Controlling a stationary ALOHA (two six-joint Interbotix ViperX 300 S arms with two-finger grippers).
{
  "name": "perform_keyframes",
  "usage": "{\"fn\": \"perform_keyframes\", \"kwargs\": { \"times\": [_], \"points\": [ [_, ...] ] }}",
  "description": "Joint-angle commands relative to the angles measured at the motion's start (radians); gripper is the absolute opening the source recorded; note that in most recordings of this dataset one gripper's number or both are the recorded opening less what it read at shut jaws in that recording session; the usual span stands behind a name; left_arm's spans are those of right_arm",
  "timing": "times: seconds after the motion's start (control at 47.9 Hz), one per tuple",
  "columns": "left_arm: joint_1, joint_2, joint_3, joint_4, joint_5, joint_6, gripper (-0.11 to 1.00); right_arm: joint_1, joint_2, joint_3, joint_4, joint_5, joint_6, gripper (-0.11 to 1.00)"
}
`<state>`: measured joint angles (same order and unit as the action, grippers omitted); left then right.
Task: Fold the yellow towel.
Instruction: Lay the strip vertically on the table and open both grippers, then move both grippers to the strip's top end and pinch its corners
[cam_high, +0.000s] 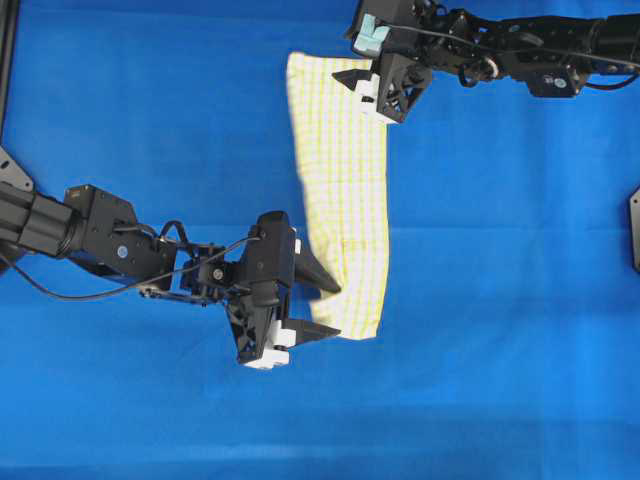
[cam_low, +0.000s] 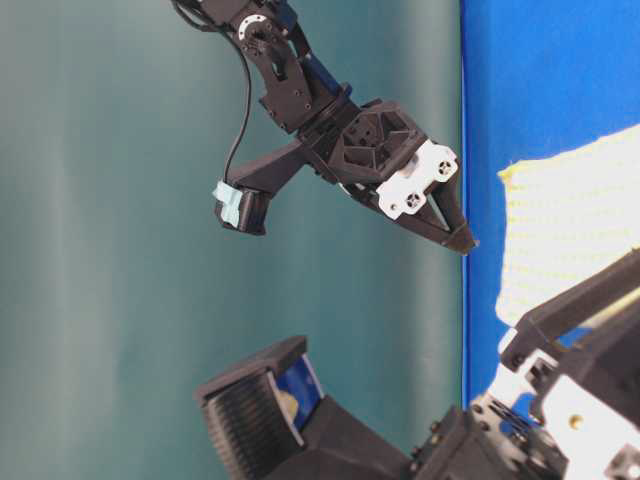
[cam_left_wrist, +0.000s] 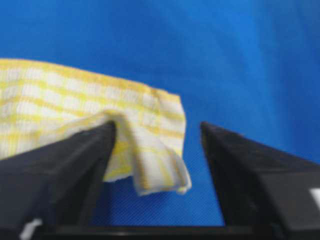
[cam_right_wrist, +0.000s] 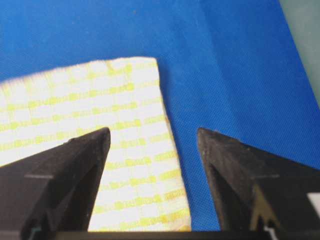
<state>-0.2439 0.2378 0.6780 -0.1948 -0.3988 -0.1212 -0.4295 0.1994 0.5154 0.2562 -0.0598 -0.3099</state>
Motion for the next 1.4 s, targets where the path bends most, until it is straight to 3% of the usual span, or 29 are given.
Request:
{"fn": "perform_keyframes", "kwargs": {
  "times": [0.0,0.042,0.439,0.668,0.94,1.086,1.378],
  "points": [
    [0.005,-0.052,-0.006,0.000,0.021,0.002,0.72,0.002,-0.035,-0.018,-0.003,-0.002,0.003,0.73],
    [0.005,-0.069,-0.006,0.000,0.041,0.003,0.76,0.000,-0.049,-0.014,-0.003,0.005,0.003,0.73],
    [0.046,-0.324,0.055,0.005,0.235,0.014,0.74,0.000,-0.279,0.092,-0.003,0.035,0.015,0.73],
    [0.081,-0.419,0.100,0.008,0.255,0.015,0.74,0.006,-0.403,0.181,0.002,0.063,0.028,0.73],
    [0.144,-0.440,0.123,0.012,0.255,0.021,0.74,0.035,-0.463,0.249,0.023,0.064,0.048,0.73],
    [0.221,-0.433,0.129,0.023,0.258,0.057,0.74,0.034,-0.449,0.258,0.029,0.052,0.060,0.73],
    [0.469,-0.316,0.127,0.023,0.193,0.183,0.74,0.017,-0.295,0.232,0.054,-0.035,0.061,0.73]
  ]
}}
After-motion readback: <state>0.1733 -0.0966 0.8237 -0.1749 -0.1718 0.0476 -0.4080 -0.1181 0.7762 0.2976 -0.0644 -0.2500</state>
